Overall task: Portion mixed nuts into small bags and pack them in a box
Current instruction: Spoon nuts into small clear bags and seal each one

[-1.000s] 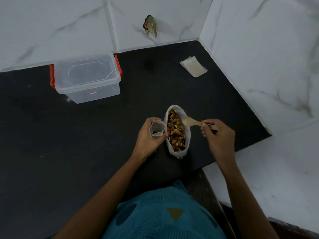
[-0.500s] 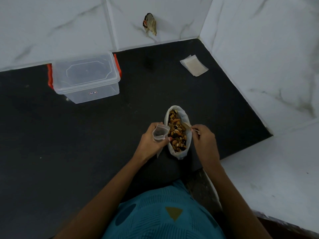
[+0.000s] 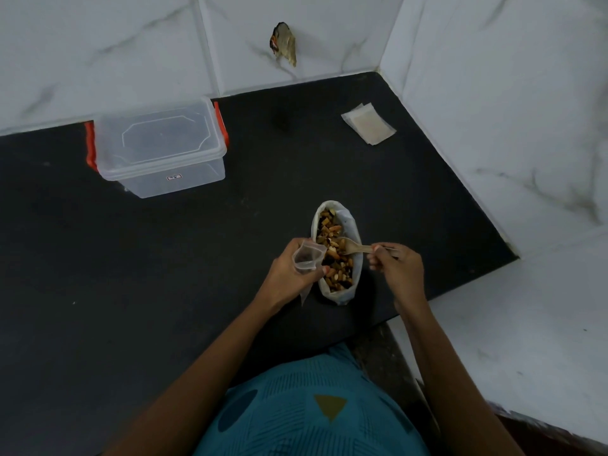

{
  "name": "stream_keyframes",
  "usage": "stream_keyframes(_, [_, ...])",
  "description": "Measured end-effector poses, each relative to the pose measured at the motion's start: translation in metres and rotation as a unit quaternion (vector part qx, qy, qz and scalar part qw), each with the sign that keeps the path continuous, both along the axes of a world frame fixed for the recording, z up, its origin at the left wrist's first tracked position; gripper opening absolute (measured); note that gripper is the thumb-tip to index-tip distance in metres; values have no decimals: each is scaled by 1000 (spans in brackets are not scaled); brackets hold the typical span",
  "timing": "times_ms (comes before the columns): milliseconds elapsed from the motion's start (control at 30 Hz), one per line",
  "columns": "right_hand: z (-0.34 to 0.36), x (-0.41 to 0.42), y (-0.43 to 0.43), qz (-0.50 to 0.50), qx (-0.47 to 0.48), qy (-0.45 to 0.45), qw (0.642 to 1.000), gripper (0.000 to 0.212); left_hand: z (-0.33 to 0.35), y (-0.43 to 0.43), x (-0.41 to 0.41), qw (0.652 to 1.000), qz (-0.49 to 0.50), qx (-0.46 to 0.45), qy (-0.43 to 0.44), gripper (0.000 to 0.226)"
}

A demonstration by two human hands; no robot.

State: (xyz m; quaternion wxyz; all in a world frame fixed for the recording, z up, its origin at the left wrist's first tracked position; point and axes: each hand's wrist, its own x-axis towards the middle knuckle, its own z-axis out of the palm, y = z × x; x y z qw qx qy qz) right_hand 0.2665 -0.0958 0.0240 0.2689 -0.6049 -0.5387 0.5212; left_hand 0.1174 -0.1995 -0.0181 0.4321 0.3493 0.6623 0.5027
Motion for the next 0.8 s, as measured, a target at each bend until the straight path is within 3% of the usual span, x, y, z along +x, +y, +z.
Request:
stream_keyframes(100, [-2, 1, 0, -29, -45, 27, 998, 9, 1, 0, 0, 1000, -2, -1, -4, 38])
stream_keyframes(400, [3, 9, 3, -46, -47, 34, 997, 8, -2, 0, -2, 1000, -1, 6, -8, 39])
stream_keyframes(800, [15, 17, 3, -73, -123, 102, 984, 9, -5, -1, -3, 1000, 1, 0, 2, 52])
